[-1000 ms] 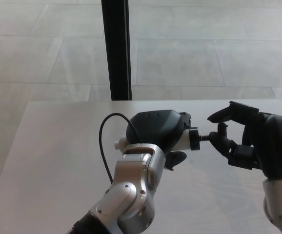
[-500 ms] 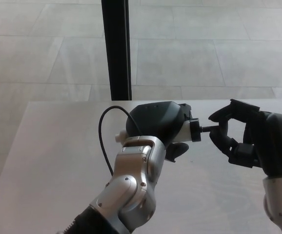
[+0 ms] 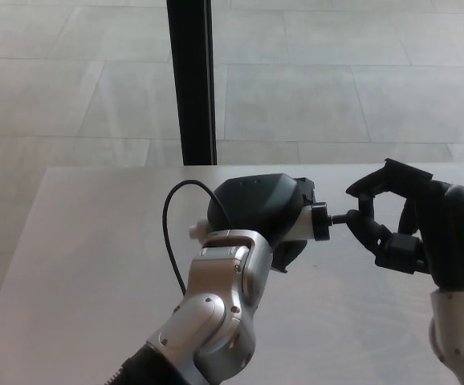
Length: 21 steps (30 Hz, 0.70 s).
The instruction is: The robot uses its left hand to lift the air pump kept on the middle of the desk and use the right hand to pull out the handle
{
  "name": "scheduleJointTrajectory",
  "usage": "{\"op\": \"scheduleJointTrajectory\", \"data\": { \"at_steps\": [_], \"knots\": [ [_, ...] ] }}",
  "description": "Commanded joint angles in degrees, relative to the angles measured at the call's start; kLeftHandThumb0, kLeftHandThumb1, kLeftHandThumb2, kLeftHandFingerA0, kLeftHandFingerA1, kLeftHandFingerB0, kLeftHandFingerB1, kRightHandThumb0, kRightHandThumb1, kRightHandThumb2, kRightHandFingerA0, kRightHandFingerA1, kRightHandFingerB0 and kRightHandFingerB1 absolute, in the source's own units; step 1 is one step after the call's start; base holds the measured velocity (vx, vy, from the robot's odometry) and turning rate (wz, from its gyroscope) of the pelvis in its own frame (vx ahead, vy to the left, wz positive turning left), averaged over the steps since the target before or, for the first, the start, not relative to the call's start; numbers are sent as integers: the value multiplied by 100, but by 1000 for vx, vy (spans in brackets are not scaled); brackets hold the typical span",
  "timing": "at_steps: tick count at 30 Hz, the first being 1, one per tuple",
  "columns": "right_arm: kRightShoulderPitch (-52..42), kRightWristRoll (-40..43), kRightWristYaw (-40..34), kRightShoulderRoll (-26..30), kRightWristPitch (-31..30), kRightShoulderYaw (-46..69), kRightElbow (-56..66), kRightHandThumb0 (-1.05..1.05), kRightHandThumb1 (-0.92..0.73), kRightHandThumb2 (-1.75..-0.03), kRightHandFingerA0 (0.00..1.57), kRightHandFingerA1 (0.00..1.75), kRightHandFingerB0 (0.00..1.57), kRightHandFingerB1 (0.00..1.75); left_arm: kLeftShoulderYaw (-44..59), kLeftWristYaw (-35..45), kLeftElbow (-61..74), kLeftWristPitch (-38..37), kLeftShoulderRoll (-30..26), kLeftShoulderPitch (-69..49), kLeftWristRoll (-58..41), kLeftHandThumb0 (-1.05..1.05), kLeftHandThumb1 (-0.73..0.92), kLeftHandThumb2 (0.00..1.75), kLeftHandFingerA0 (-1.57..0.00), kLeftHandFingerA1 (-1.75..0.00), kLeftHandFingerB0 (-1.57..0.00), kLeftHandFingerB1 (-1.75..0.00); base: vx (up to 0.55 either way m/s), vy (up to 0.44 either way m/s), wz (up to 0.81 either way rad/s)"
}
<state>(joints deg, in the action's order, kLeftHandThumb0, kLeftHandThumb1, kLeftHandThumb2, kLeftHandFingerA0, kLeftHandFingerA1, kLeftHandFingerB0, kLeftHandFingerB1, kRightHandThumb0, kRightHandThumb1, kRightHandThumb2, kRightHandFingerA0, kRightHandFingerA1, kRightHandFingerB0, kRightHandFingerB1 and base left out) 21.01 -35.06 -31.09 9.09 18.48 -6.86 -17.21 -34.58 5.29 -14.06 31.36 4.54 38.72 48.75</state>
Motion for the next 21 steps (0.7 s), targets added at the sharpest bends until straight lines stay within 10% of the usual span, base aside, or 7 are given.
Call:
{"op": "scheduleJointTrajectory", "data": {
  "at_steps": [1, 11, 14, 16, 21],
  "knots": [
    [-53, 512, 218, -145, -81, 175, 161, -18, -44, -96, 101, 162, 96, 105, -21, -181, 39, -130, -58, -142, 23, -19, 58, 111, -93, -164, -85, -105, 0, 0, 0],
    [-147, 1181, 710, -473, -204, 447, 407, -10, -51, -74, 103, 167, 89, 75, 66, -164, 5, -100, -14, 0, -43, -18, 62, 107, -91, -166, -82, -107, 0, 0, 0],
    [-202, 1373, 853, -528, -134, 515, 409, -23, -55, -56, 113, 160, 77, 57, 79, -137, 26, -71, -9, 61, -27, -26, 77, 80, -92, -167, -77, -82, 0, 0, 0],
    [-184, 1409, 909, -501, -116, 539, 376, -25, -36, -84, 135, 139, 72, 72, 96, -72, 21, -52, -5, 119, -50, -31, 84, 71, -87, -171, -76, -79, 0, 0, 0],
    [-185, 1446, 1102, -441, -218, 546, 439, -27, -57, -57, 111, 163, 80, 61, 106, -139, -55, -122, 10, 187, -75, -32, 83, 69, -88, -172, -69, -68, 0, 0, 0]
  ]
}}
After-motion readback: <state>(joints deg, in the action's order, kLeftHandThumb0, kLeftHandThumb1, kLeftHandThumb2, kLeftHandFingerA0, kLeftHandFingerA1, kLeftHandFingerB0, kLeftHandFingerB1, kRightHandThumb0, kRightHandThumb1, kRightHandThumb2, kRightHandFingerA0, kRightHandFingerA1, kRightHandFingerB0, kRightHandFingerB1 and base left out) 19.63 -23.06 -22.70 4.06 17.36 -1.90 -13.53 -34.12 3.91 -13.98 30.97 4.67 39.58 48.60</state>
